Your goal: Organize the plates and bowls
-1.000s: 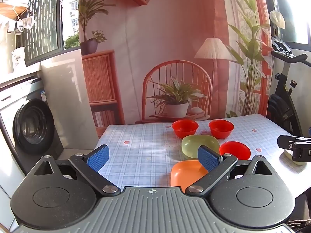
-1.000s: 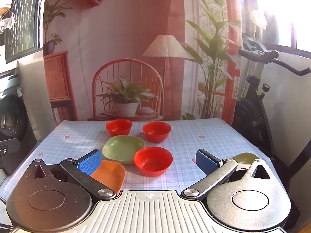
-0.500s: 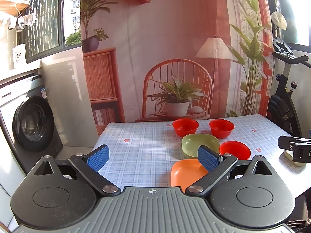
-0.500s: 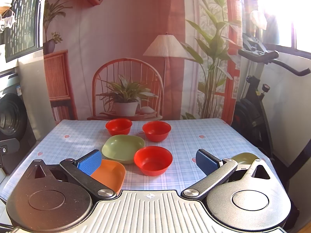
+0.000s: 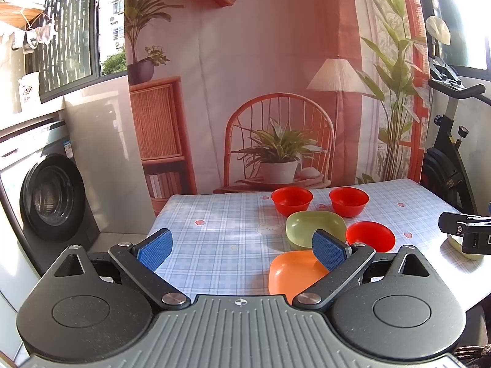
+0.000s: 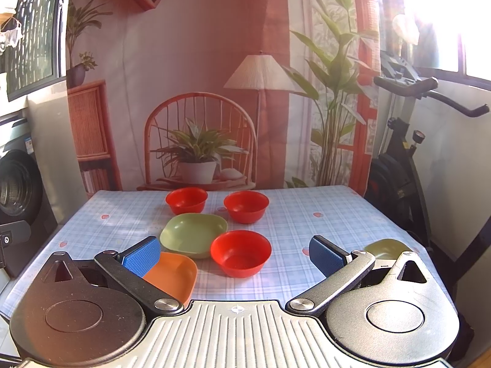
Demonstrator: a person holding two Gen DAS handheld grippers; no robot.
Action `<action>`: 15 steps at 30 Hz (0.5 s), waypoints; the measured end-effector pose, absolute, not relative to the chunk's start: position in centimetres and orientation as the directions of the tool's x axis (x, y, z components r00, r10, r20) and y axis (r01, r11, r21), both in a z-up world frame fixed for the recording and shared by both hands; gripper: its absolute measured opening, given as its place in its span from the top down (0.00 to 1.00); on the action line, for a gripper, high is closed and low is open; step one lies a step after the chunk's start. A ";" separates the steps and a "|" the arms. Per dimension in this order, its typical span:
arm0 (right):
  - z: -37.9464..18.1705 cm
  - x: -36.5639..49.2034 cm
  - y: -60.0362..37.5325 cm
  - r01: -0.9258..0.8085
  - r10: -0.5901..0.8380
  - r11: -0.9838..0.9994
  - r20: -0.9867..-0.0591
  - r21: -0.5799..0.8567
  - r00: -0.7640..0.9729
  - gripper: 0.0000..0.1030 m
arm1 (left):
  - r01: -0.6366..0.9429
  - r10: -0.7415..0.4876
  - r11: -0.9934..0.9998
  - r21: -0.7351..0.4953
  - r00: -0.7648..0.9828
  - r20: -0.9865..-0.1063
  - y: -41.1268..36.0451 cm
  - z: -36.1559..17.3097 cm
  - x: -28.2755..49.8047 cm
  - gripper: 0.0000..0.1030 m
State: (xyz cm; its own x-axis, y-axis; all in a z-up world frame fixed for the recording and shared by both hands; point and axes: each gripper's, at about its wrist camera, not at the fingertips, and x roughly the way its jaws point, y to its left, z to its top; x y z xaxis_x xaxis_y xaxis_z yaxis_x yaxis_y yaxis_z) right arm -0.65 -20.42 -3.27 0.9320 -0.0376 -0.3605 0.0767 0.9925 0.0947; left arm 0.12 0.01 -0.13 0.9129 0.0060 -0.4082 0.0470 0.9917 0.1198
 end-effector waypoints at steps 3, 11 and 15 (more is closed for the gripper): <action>-3.3 -0.7 -20.5 0.076 -0.038 0.993 -0.360 0.093 0.932 0.00 | 0.047 0.005 0.992 0.119 0.912 -0.409 0.0 -0.2 0.1 0.04; -3.2 -0.6 -20.4 0.078 -0.039 0.993 -0.361 0.094 0.932 0.00 | 0.047 0.005 0.992 0.119 0.912 -0.409 0.0 -0.2 0.2 0.04; -3.2 -0.7 -20.5 0.077 -0.038 0.993 -0.361 0.095 0.932 0.00 | 0.050 0.005 0.991 0.124 0.912 -0.409 0.1 -0.2 0.2 0.04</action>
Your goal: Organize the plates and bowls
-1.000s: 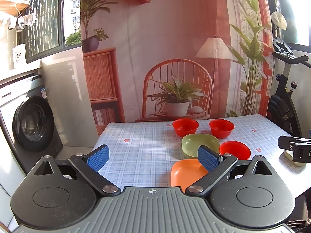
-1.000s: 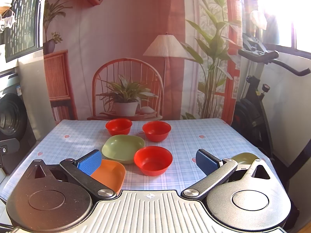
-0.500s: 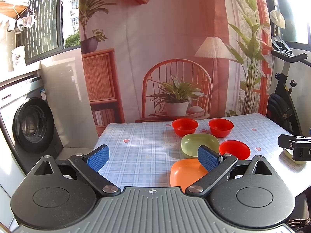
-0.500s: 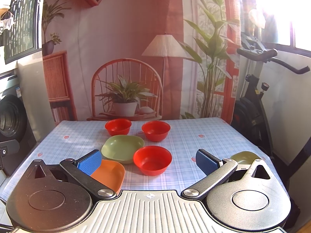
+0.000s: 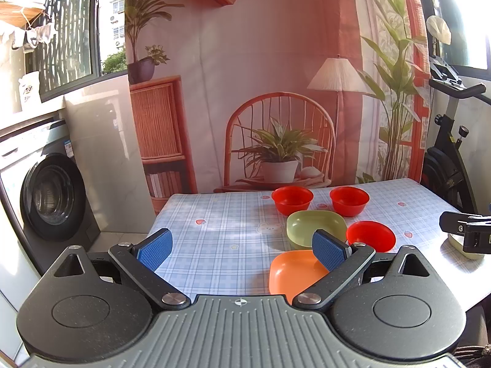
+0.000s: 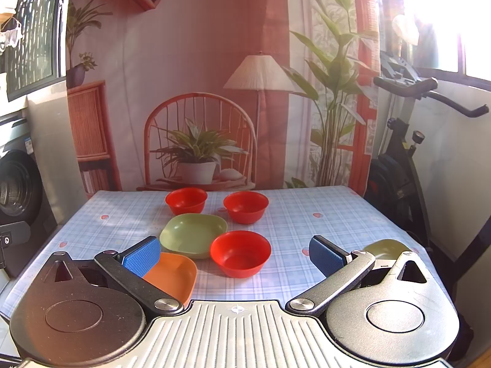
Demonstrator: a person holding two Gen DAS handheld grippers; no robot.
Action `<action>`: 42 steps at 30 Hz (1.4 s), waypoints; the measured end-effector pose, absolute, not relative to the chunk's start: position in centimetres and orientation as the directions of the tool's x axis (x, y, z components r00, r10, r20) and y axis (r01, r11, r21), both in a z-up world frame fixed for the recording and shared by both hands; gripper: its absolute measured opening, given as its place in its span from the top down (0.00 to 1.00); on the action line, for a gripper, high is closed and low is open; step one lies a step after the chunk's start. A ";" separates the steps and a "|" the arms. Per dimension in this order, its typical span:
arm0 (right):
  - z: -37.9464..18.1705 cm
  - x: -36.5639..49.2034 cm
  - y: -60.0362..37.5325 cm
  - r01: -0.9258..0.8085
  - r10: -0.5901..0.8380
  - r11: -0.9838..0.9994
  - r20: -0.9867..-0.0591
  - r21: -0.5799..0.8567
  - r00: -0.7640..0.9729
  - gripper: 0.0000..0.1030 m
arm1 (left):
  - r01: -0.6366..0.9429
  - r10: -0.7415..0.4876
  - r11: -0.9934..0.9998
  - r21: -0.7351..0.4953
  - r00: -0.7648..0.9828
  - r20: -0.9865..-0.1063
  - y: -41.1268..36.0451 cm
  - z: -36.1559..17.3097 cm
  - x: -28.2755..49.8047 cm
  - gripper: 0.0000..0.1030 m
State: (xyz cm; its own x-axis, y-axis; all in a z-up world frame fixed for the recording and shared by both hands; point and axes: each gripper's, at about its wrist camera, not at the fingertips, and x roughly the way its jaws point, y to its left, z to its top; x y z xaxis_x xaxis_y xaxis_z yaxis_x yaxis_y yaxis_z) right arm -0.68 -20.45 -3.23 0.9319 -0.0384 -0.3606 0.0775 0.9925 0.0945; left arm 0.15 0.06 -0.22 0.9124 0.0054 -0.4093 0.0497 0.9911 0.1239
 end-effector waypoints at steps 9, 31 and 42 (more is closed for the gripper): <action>-3.2 -0.7 -20.5 0.078 -0.039 0.993 -0.360 0.094 0.932 0.00 | 0.049 0.006 0.991 0.124 0.912 -0.409 0.1 -0.2 0.2 0.04; -3.1 -0.6 -20.4 0.078 -0.039 0.992 -0.360 0.094 0.932 0.00 | 0.049 0.006 0.991 0.124 0.912 -0.409 0.1 -0.2 0.2 0.04; -2.8 -0.6 -20.5 0.072 -0.034 0.993 -0.352 0.097 0.935 0.00 | 0.050 0.000 0.992 0.114 0.915 -0.402 0.0 -0.1 0.1 0.04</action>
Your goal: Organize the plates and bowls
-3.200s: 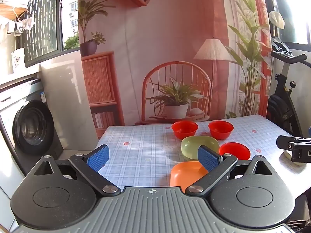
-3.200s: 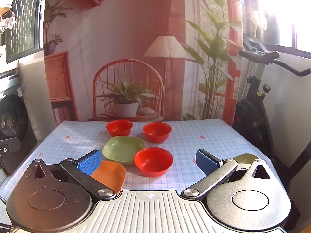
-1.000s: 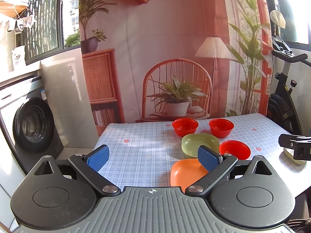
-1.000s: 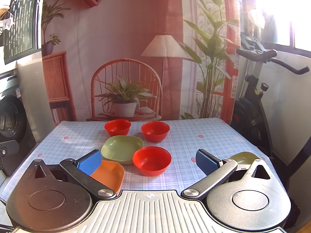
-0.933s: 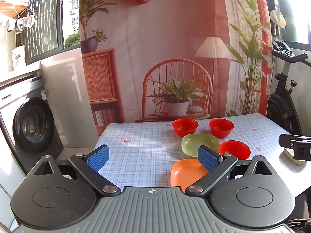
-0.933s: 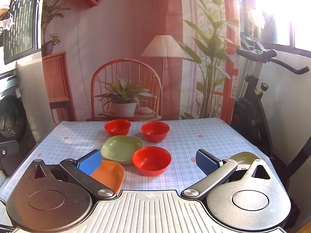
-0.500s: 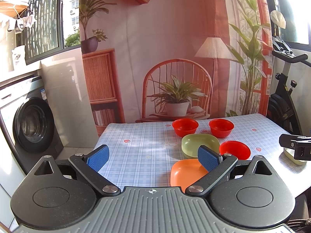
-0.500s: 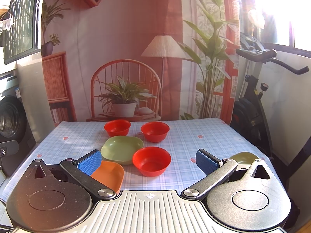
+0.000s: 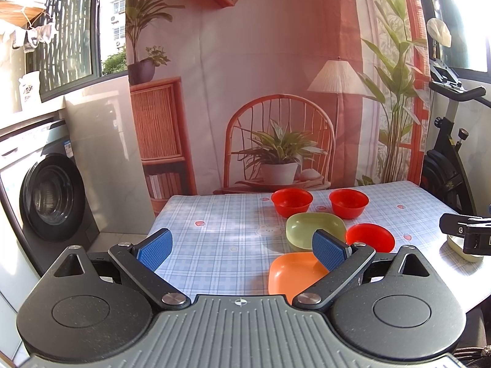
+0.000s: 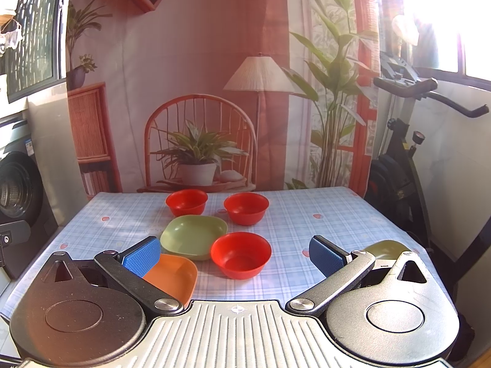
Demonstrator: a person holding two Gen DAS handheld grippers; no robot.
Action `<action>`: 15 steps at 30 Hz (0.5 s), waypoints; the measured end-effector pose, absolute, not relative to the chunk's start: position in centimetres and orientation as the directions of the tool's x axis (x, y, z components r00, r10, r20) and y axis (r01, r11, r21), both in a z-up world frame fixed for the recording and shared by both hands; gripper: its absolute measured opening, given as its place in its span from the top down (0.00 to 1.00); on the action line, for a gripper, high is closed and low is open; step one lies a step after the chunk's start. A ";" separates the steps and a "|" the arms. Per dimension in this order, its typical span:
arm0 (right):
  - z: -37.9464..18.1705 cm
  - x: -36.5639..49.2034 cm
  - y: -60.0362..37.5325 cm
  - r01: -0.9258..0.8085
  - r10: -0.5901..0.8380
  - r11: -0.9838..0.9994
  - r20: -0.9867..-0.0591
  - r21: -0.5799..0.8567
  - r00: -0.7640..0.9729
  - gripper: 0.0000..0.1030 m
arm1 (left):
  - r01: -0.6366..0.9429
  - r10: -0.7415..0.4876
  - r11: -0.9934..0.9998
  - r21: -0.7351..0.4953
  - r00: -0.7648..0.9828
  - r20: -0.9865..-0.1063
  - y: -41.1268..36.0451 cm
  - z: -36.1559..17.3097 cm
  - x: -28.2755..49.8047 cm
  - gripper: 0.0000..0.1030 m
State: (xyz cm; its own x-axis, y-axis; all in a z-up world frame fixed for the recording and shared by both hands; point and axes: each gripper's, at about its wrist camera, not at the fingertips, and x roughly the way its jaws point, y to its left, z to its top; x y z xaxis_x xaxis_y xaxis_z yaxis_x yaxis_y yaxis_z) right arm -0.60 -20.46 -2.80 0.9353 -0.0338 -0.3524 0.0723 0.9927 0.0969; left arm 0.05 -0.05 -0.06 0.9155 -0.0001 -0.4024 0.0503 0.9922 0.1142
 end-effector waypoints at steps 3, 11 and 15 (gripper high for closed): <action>-2.4 -0.8 -20.8 0.045 -0.006 0.993 -0.329 0.112 0.944 0.00 | 0.068 -0.023 0.993 0.098 0.913 -0.408 0.3 0.1 0.4 0.04; 0.6 1.6 -23.0 0.010 0.018 0.989 -0.188 0.145 0.982 0.00 | 0.014 0.037 0.990 0.142 0.937 -0.348 1.0 1.7 4.5 0.04; 2.3 3.6 -23.1 0.006 0.008 0.989 -0.097 0.145 0.995 0.00 | -0.016 0.070 0.985 0.172 0.949 -0.308 0.9 2.7 7.0 0.04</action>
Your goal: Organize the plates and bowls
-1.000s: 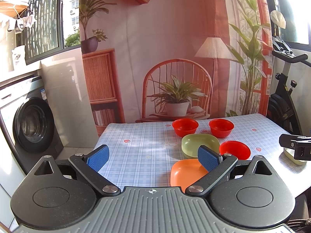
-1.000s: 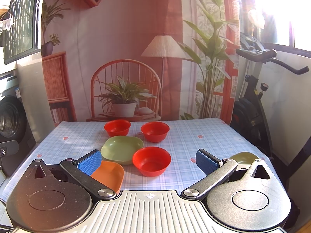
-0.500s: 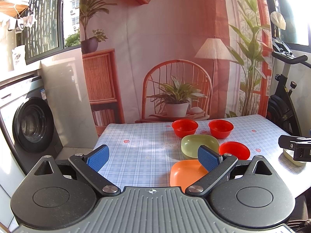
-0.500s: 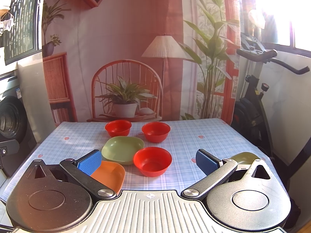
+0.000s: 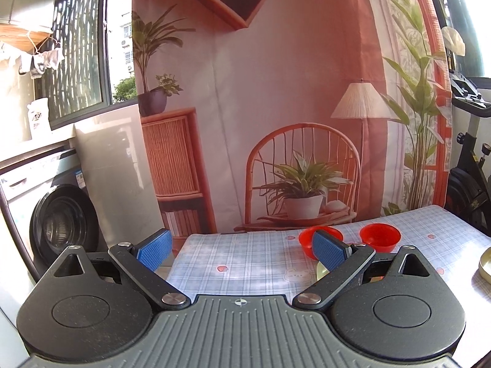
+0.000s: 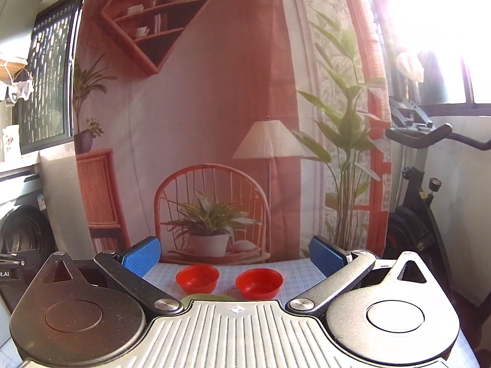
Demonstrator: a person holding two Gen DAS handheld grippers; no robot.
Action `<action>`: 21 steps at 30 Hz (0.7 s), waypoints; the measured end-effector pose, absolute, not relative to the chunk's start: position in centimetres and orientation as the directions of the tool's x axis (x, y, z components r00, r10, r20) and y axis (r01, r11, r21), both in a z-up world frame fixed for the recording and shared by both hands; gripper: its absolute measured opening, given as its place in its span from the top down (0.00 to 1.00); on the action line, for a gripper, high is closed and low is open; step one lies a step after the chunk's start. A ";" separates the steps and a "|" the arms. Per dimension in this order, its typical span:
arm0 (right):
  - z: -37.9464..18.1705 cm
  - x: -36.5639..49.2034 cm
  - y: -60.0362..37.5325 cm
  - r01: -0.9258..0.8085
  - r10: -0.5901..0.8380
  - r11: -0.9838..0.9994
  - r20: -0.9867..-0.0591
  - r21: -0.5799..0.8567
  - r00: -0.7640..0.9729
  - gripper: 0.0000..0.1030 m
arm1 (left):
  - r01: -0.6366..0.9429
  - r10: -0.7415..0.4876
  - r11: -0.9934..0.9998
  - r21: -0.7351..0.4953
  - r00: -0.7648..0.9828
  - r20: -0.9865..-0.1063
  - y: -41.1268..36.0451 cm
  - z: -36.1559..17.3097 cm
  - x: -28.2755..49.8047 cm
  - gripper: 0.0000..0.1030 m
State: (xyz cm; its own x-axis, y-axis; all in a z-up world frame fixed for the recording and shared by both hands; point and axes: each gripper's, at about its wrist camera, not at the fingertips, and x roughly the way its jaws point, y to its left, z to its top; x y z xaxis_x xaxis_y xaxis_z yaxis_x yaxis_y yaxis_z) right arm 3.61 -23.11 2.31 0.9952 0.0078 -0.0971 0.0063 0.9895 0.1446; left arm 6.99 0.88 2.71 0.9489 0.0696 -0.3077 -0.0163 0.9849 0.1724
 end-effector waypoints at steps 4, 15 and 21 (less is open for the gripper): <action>3.5 6.3 -23.0 -0.031 0.035 0.986 -0.022 0.166 0.999 0.00 | -0.004 0.047 0.990 0.142 0.953 -0.299 0.9 3.5 9.4 0.04; 0.2 14.7 -20.3 -0.027 0.045 0.993 -0.163 0.114 0.986 0.00 | 0.038 -0.013 0.997 0.063 0.936 -0.352 1.5 0.9 16.0 0.05; -3.5 18.7 -19.9 -0.036 0.071 0.991 -0.292 0.126 0.954 0.00 | 0.062 -0.040 0.997 0.036 0.898 -0.437 2.1 -2.0 19.2 0.06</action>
